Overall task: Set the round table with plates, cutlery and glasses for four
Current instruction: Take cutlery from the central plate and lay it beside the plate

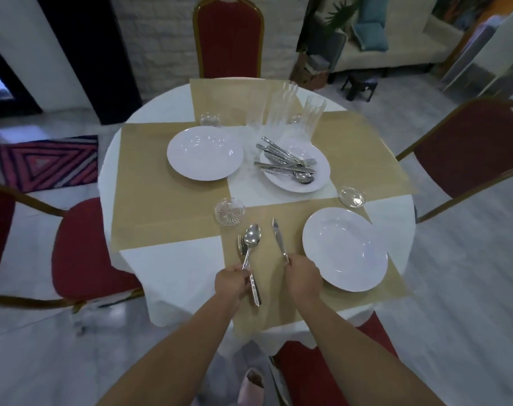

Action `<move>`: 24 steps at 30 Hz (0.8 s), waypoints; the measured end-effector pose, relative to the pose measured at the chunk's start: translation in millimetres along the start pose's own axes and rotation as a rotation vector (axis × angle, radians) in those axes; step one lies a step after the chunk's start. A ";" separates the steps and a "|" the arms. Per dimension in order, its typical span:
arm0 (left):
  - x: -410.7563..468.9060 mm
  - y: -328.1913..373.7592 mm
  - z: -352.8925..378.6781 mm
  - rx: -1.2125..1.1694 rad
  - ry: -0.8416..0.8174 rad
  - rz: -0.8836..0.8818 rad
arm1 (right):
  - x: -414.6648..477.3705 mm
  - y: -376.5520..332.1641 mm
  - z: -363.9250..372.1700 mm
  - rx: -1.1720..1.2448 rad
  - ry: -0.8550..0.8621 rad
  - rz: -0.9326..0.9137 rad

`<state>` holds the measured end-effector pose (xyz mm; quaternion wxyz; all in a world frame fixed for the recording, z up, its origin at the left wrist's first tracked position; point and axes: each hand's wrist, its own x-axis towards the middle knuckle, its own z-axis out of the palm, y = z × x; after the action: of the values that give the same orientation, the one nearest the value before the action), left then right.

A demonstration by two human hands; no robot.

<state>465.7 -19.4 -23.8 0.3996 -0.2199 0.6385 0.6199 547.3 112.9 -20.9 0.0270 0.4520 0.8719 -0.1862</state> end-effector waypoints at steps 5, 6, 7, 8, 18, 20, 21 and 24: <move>-8.8 -10.9 1.3 -0.060 0.061 0.030 | 0.3 9.5 -0.2 0.001 0.000 -0.069; -10.5 -12.0 1.4 -0.070 0.066 0.037 | -1.0 11.1 0.1 0.014 0.004 -0.089; -11.5 -13.6 1.2 -0.079 0.067 0.041 | -3.1 13.0 -0.2 0.022 0.004 -0.105; -13.3 -15.4 1.3 -0.088 0.065 0.044 | -5.7 15.8 -0.8 0.019 -0.002 -0.119; -15.9 -28.0 2.5 -0.083 0.074 0.069 | -20.6 42.7 -7.0 -0.041 -0.074 -0.194; -14.8 -29.5 1.2 -0.065 0.075 0.064 | -20.1 42.2 -8.4 -0.041 -0.070 -0.184; -14.1 -30.2 0.1 -0.059 0.076 0.061 | -20.3 41.9 -8.8 -0.034 -0.066 -0.177; -13.0 -30.0 -1.9 -0.064 0.067 0.057 | -21.6 42.2 -6.9 0.020 -0.036 -0.169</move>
<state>496.1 -28.1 -32.3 0.3530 -0.2347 0.6374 0.6434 594.5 120.6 -22.5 0.0223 0.3735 0.9045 -0.2047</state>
